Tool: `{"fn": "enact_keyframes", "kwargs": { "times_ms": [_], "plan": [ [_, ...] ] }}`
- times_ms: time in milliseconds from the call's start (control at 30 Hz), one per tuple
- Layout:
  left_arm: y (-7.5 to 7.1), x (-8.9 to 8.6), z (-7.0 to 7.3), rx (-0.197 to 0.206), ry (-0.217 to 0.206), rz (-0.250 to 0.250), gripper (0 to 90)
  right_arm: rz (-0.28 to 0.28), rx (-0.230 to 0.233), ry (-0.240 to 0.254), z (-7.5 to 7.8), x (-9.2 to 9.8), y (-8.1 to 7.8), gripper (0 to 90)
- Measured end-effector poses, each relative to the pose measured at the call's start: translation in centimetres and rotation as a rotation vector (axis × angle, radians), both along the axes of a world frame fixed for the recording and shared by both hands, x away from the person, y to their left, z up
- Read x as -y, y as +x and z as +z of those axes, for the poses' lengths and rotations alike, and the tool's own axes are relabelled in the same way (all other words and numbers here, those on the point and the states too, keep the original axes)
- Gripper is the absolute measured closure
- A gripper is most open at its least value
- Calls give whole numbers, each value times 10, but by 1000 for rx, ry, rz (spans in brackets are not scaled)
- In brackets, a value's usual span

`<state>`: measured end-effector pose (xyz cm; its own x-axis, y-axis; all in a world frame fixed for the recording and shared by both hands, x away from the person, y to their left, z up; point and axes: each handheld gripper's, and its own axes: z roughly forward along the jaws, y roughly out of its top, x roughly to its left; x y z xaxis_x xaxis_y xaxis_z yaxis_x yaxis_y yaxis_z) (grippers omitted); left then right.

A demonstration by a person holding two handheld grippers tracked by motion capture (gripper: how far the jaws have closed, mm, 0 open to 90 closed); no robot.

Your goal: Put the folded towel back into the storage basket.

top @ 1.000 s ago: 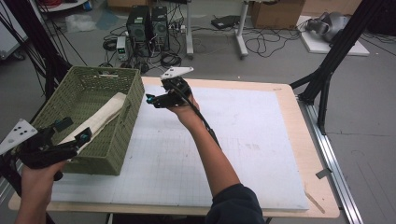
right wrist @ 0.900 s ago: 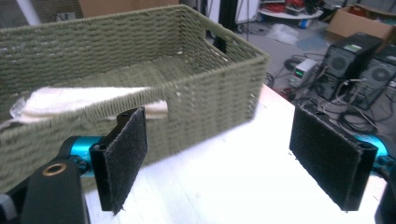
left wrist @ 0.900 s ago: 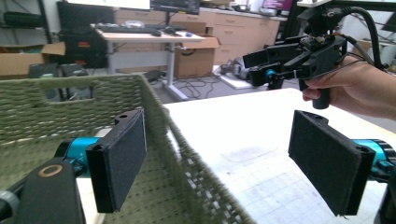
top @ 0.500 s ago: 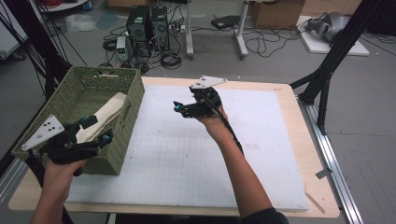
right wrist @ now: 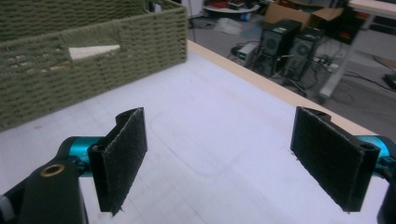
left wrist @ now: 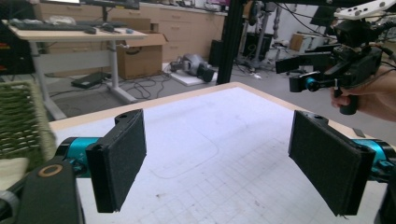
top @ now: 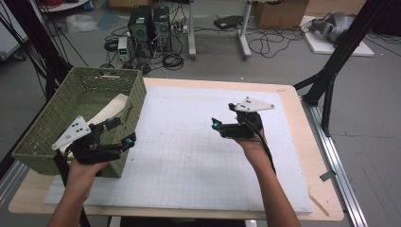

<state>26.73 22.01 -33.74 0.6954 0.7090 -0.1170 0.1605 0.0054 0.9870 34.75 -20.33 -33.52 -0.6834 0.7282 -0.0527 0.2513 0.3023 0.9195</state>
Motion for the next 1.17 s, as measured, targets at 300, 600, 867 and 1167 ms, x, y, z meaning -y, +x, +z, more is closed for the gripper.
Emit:
{"fn": "enact_keyframes", "kwargs": {
  "times_ms": [300, 600, 867, 1167],
  "plan": [
    [5, 26, -8, -8, 34, -85, 194, -123, 46, -16, -20, 47, -37, 172],
    [8, 51, -23, -24, 74, -132, 195, -191, 20, 2, -48, 79, -65, 170],
    [10, 68, -44, -45, 89, -164, 195, -220, 0, -14, -67, 93, -76, 170],
    [13, 79, -68, -79, 112, -175, 196, -231, -22, -32, -81, 96, -79, 170]
  ]
}}
